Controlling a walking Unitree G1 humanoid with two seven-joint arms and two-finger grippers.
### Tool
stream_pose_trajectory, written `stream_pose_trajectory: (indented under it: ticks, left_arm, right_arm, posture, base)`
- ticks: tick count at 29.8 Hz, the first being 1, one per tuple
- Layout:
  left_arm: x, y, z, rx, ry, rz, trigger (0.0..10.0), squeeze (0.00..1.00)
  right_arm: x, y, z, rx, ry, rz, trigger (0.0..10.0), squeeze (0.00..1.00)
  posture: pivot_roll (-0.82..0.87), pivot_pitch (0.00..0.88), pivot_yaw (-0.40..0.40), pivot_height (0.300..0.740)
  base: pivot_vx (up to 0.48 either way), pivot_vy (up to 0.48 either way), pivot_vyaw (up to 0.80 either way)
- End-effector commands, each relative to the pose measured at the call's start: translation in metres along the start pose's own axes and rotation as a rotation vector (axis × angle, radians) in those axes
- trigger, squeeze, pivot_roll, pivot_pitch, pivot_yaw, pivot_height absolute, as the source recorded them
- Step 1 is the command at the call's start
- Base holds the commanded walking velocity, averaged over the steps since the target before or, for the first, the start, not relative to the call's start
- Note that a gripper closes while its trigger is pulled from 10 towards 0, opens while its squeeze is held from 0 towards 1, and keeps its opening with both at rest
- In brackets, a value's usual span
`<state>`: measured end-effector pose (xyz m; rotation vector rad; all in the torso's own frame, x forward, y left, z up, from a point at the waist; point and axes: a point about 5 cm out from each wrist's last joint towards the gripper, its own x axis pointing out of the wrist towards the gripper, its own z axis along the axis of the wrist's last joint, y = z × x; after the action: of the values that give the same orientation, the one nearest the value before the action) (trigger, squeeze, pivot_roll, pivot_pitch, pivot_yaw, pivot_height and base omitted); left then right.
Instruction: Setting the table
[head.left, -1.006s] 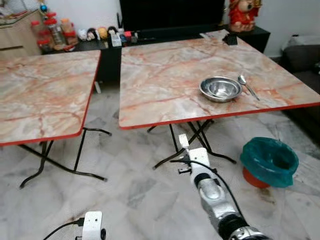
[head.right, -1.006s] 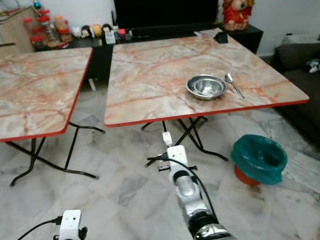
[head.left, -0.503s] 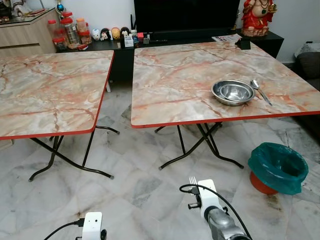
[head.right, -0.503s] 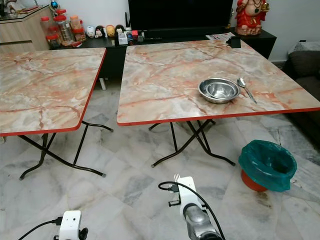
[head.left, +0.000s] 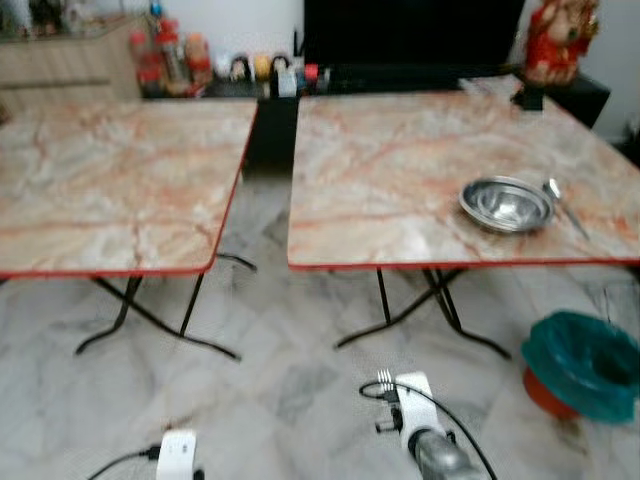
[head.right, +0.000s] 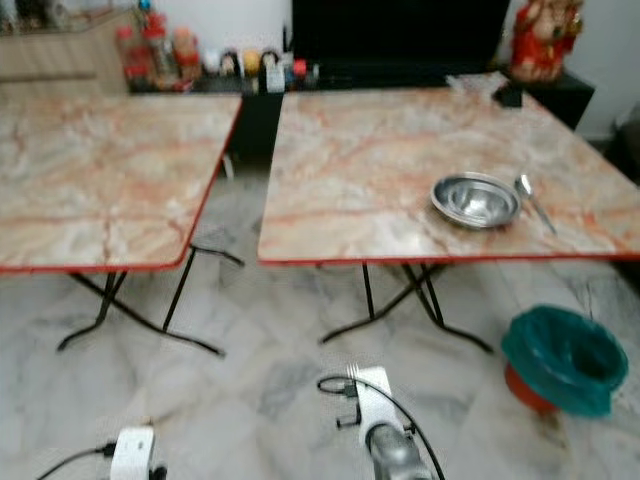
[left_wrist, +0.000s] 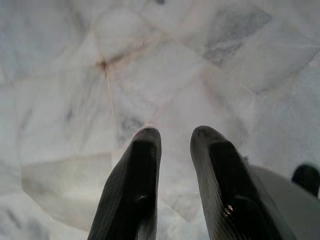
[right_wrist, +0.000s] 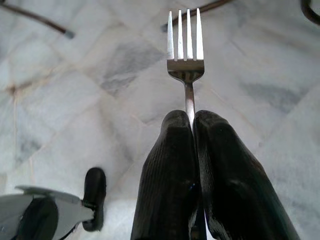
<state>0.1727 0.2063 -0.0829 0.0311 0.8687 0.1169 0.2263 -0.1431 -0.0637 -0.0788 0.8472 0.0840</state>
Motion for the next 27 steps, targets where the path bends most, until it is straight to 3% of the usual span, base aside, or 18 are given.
stream_pose_trajectory:
  ticks: [1,9,22,27]
  left_arm:
    - [0.0009,-0.0056,0.0022,-0.002,-0.005,-0.012,10.0,0.0]
    - [0.0018,-0.0071,0.0057,-0.017,-0.016,-0.02,10.0,0.0]
    - [0.0014,-0.0083,0.0046,-0.023,-0.019,-0.015,10.0,0.0]
    - [0.0016,-0.0068,0.0034,0.007,0.001,0.001,10.0,0.0]
  right_arm:
    - [-0.0006,-0.009,-0.0015,0.017,0.005,-0.025,10.0,0.0]
    - [-0.0004,-0.0095,0.0001,-0.017,0.002,-0.027,10.0,0.0]
    - [-0.0008,-0.0105,-0.0014,0.02,-0.002,-0.023,10.0,0.0]
    - [-0.0008,-0.0085,-0.0012,0.006,-0.008,-0.001,10.0,0.0]
  posture:
    - [0.02,0.0,0.036,0.728]
    - [0.02,0.0,0.035,0.74]
    - [0.02,0.0,0.037,0.74]
    - [0.02,0.0,0.034,0.74]
  base:
    - [0.334,0.0,0.0]
    - [0.036,0.0,0.0]
    - [0.0,0.0,0.0]
    - [0.288,0.0,0.0]
